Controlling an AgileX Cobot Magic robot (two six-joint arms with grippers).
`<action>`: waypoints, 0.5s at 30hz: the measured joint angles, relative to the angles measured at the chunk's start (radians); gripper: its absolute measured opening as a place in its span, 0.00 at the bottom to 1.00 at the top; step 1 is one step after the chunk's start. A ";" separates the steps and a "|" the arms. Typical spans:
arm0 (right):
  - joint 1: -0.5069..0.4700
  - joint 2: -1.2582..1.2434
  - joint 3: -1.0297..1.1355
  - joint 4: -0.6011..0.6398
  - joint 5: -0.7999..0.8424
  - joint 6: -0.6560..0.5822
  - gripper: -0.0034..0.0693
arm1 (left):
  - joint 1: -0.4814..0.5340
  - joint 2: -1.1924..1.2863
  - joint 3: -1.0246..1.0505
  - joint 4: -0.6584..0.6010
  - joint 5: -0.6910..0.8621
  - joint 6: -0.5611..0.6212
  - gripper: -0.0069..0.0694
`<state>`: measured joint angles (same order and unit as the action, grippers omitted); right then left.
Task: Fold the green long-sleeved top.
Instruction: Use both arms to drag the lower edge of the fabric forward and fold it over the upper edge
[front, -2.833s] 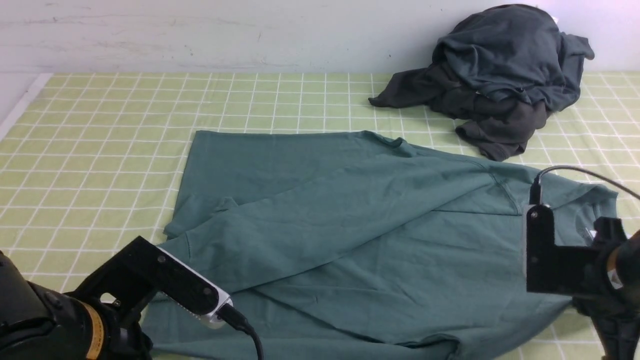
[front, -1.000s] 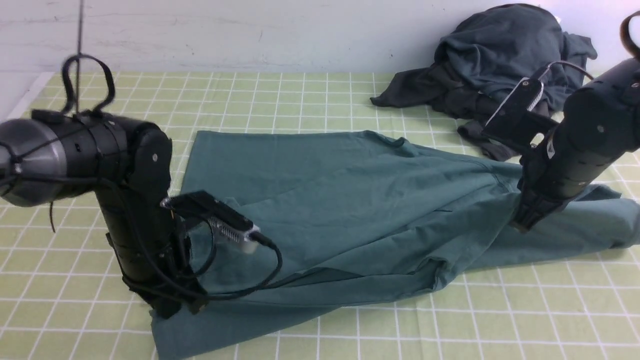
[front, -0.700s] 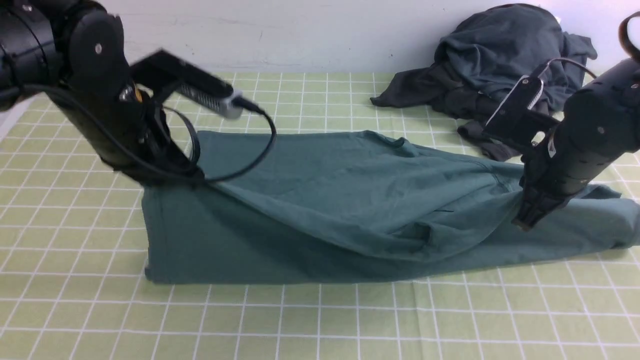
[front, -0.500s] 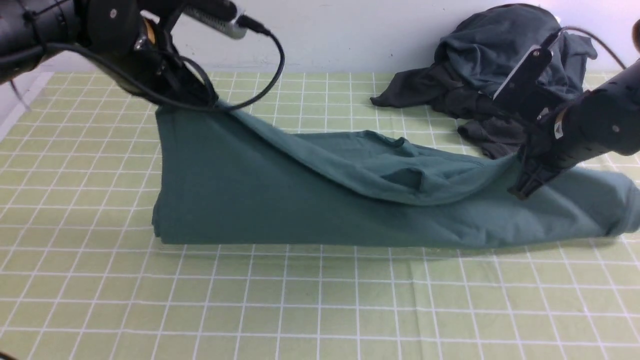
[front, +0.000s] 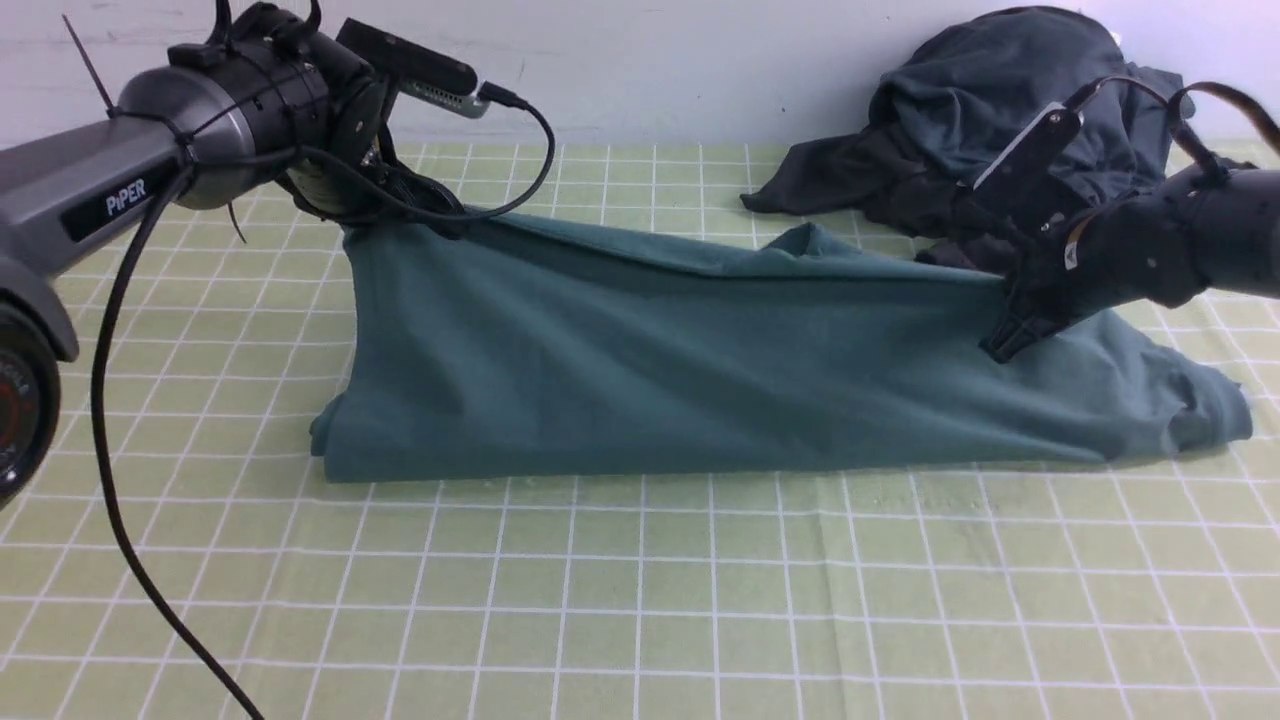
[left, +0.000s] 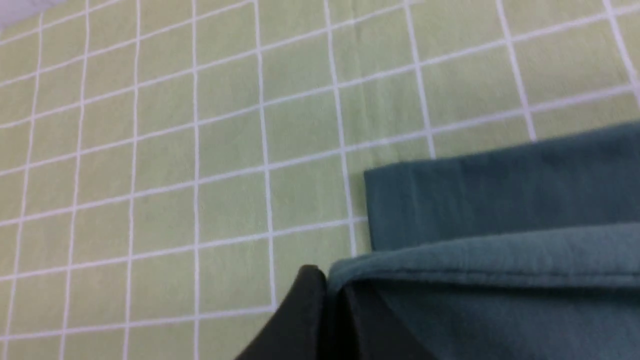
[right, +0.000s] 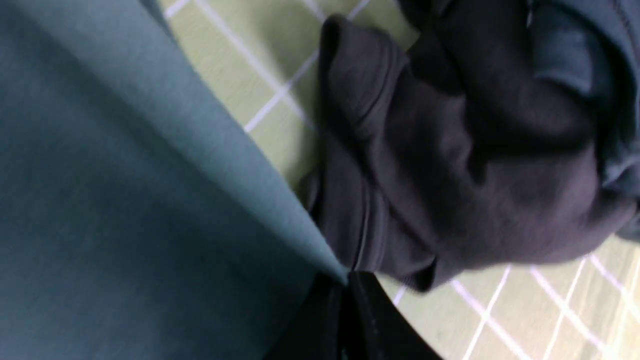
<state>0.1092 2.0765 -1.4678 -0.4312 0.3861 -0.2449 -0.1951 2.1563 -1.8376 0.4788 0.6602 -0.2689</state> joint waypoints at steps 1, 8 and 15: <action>0.000 0.019 -0.028 0.000 0.000 0.000 0.04 | 0.005 0.017 -0.013 0.001 -0.013 -0.005 0.10; 0.000 0.107 -0.157 0.001 0.006 0.003 0.04 | 0.028 0.094 -0.071 0.005 -0.042 -0.034 0.10; -0.001 0.156 -0.233 0.068 0.065 0.029 0.22 | 0.054 0.140 -0.090 0.005 -0.089 -0.079 0.31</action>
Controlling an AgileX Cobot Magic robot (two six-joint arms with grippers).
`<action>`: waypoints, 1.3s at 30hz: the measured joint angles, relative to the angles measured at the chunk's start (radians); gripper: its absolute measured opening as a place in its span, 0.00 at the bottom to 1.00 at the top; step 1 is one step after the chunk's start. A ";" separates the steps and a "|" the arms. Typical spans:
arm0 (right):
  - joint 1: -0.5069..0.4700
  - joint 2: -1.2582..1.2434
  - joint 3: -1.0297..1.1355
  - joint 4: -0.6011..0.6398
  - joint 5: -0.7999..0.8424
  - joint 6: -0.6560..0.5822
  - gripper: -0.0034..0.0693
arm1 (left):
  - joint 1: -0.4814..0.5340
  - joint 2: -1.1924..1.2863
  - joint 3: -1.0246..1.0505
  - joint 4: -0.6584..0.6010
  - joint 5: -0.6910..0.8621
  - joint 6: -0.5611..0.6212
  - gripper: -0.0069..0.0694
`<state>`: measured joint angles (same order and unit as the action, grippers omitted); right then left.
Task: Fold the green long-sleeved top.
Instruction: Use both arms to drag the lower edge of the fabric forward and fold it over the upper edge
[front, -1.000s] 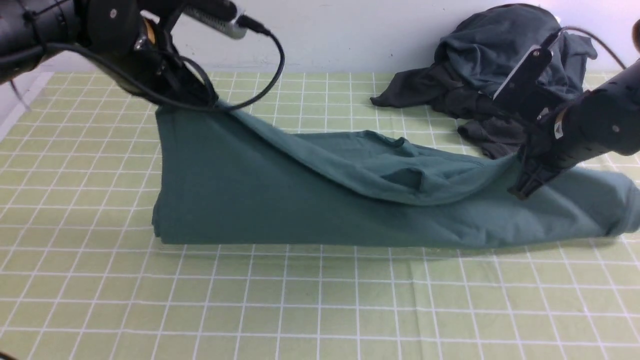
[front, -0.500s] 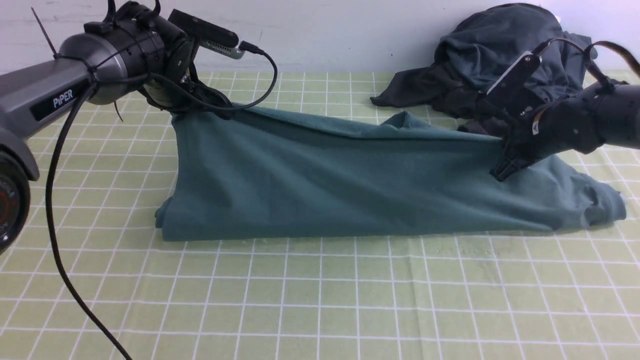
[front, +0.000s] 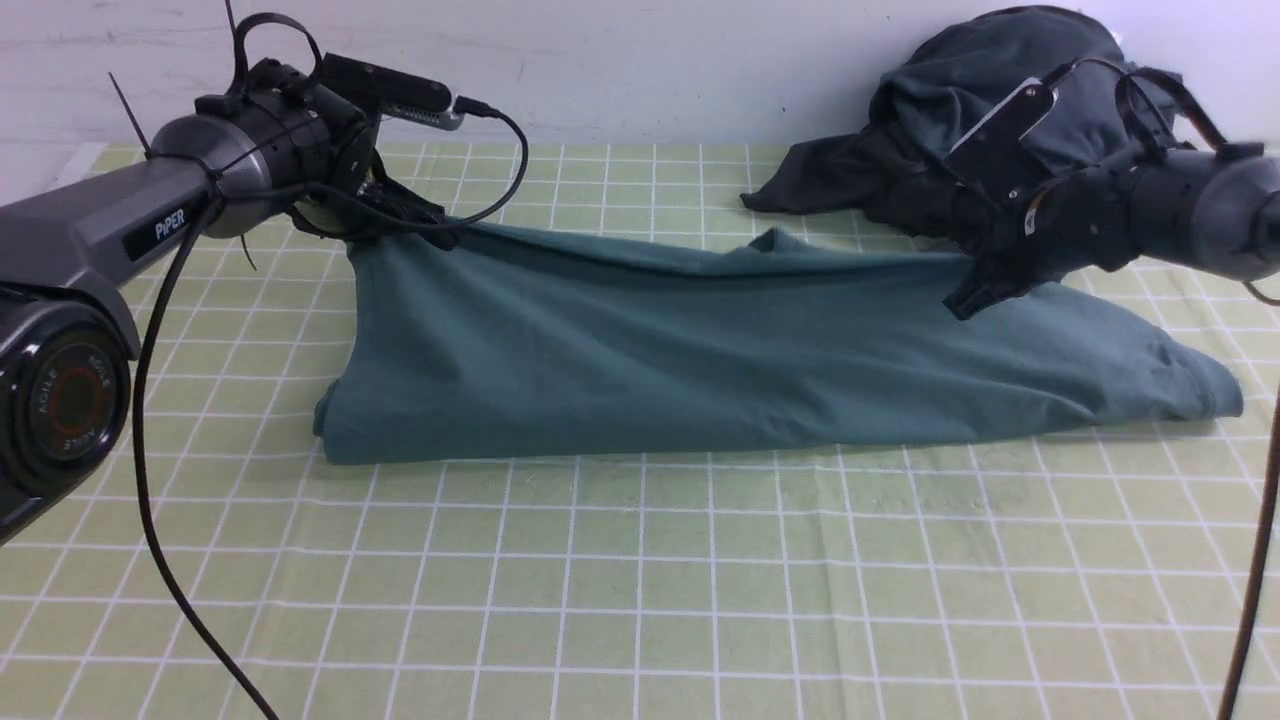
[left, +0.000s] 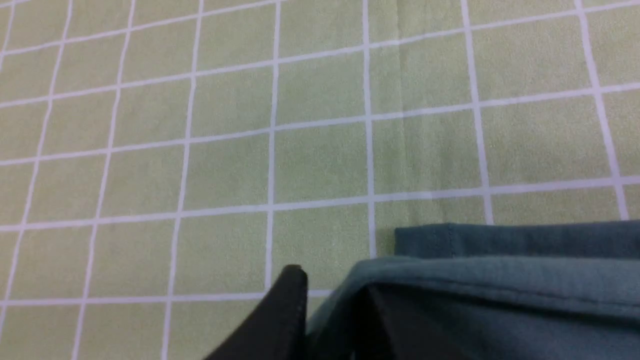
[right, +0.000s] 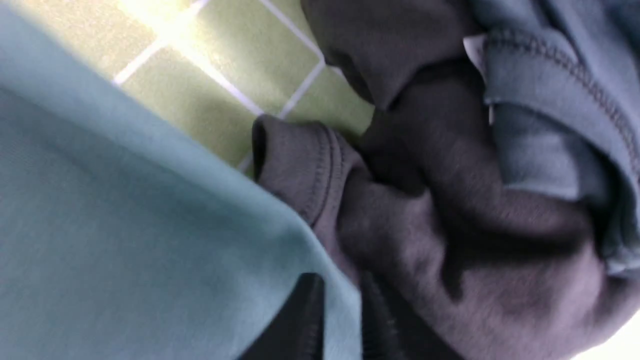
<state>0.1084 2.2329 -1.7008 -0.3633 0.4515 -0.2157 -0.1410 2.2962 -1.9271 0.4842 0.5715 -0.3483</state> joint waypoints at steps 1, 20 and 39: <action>0.000 0.000 -0.009 0.004 0.022 0.001 0.26 | 0.001 0.000 0.000 0.003 0.000 -0.001 0.38; 0.105 0.106 -0.290 0.914 0.404 -0.614 0.03 | 0.001 -0.262 -0.010 -0.378 0.414 0.348 0.28; 0.041 0.051 -0.324 0.841 0.172 -0.434 0.32 | 0.001 -0.259 0.380 -0.716 0.379 0.638 0.09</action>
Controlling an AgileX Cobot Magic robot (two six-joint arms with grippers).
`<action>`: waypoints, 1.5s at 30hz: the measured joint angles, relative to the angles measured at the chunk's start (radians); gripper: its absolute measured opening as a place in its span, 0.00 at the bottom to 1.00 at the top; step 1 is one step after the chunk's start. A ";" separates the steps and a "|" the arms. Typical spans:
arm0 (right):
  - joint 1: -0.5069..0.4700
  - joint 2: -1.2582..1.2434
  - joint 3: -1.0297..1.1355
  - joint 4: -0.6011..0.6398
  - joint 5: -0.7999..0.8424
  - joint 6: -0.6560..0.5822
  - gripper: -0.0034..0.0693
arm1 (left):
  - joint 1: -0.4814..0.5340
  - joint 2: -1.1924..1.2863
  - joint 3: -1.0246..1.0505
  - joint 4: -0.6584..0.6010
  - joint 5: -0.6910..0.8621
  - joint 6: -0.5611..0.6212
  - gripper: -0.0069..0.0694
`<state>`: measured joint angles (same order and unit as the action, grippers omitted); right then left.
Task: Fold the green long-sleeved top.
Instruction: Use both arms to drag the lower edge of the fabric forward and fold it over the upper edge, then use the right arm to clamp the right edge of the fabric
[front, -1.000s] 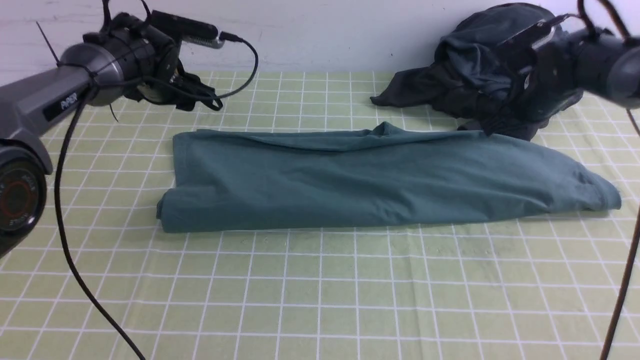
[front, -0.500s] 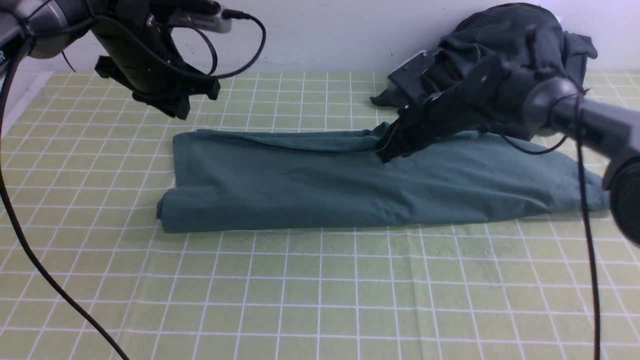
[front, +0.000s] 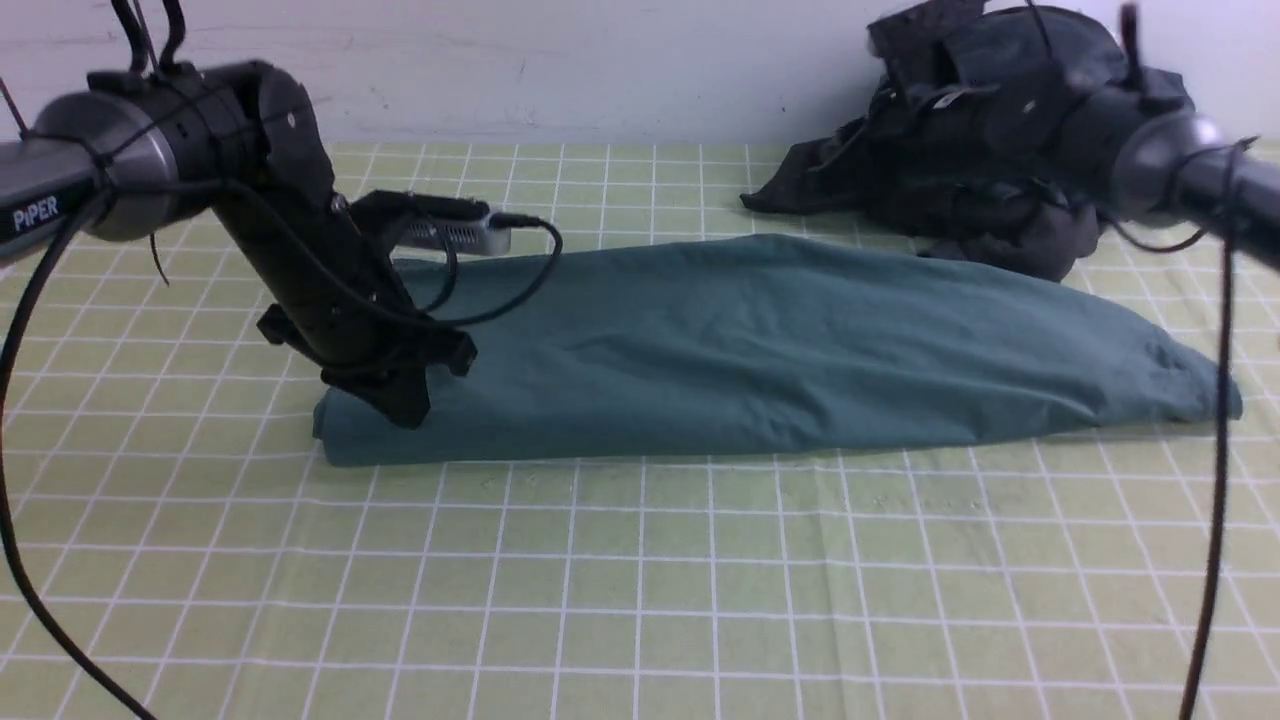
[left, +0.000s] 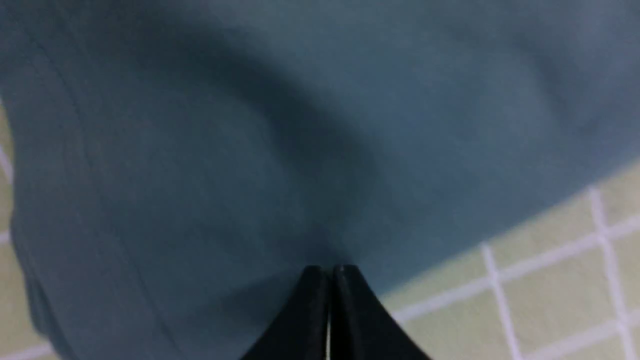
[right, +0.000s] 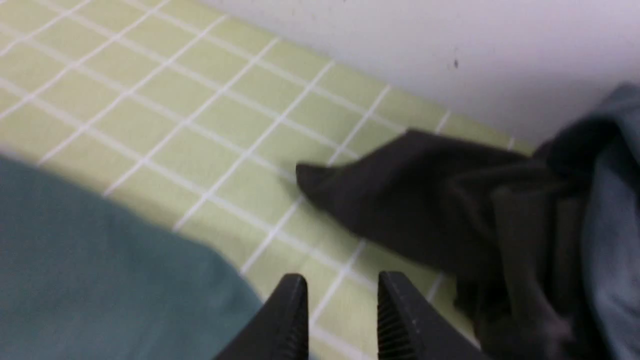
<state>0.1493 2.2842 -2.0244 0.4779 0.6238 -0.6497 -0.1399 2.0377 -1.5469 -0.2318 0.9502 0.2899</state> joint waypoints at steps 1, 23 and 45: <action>-0.013 -0.029 -0.002 -0.049 0.085 0.028 0.33 | 0.000 0.000 0.024 0.000 -0.044 0.000 0.09; -0.408 -0.139 0.245 -0.398 0.543 0.509 0.39 | 0.002 -0.526 0.138 0.103 0.075 -0.073 0.09; -0.408 -0.118 0.212 -0.311 0.511 0.530 0.08 | 0.002 -1.055 0.723 0.394 0.016 -0.281 0.09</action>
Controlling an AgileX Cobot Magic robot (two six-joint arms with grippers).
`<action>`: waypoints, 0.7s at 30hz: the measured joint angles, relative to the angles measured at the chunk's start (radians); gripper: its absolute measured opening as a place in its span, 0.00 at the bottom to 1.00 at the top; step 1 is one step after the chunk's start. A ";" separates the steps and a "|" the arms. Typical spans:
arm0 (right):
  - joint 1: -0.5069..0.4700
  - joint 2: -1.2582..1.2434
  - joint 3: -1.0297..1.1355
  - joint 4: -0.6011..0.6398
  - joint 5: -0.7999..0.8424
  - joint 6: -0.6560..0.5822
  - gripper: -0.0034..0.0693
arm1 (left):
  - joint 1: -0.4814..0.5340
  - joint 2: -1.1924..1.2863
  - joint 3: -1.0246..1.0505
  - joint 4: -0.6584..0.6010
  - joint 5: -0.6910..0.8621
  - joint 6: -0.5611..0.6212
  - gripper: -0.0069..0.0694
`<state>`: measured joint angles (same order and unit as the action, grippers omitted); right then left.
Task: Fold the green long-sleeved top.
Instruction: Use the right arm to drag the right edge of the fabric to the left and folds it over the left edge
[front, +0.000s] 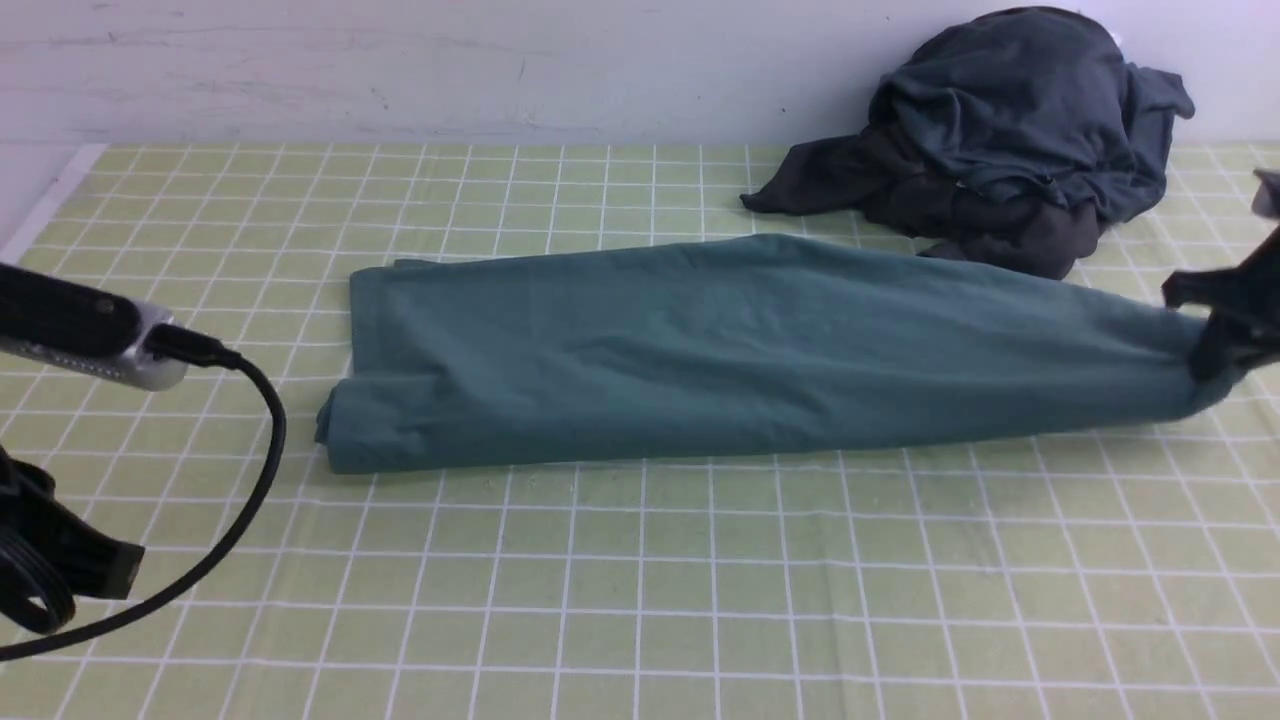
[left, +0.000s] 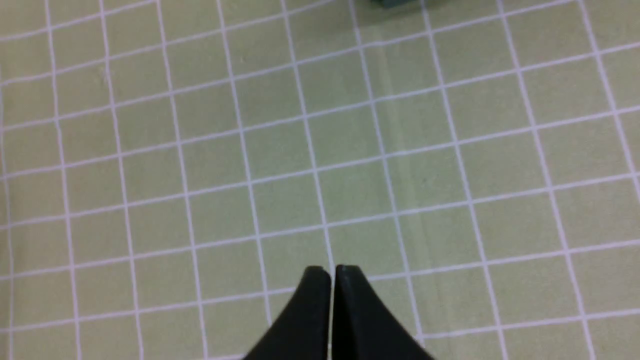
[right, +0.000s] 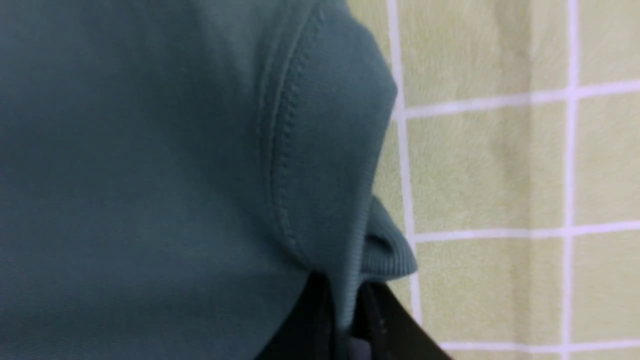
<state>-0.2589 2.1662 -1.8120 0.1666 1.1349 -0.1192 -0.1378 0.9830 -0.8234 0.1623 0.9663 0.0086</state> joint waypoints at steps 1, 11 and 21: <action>0.000 -0.047 -0.033 -0.014 0.012 -0.003 0.08 | 0.000 -0.001 0.024 0.011 -0.009 -0.020 0.09; 0.127 -0.293 -0.271 0.014 0.115 0.040 0.08 | 0.000 -0.001 0.099 -0.054 -0.183 -0.095 0.09; 0.641 -0.077 -0.269 0.083 -0.027 0.017 0.08 | 0.000 -0.001 0.099 -0.065 -0.185 -0.097 0.09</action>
<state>0.3818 2.0897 -2.0814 0.2493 1.1074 -0.1025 -0.1378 0.9819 -0.7240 0.0970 0.7817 -0.0885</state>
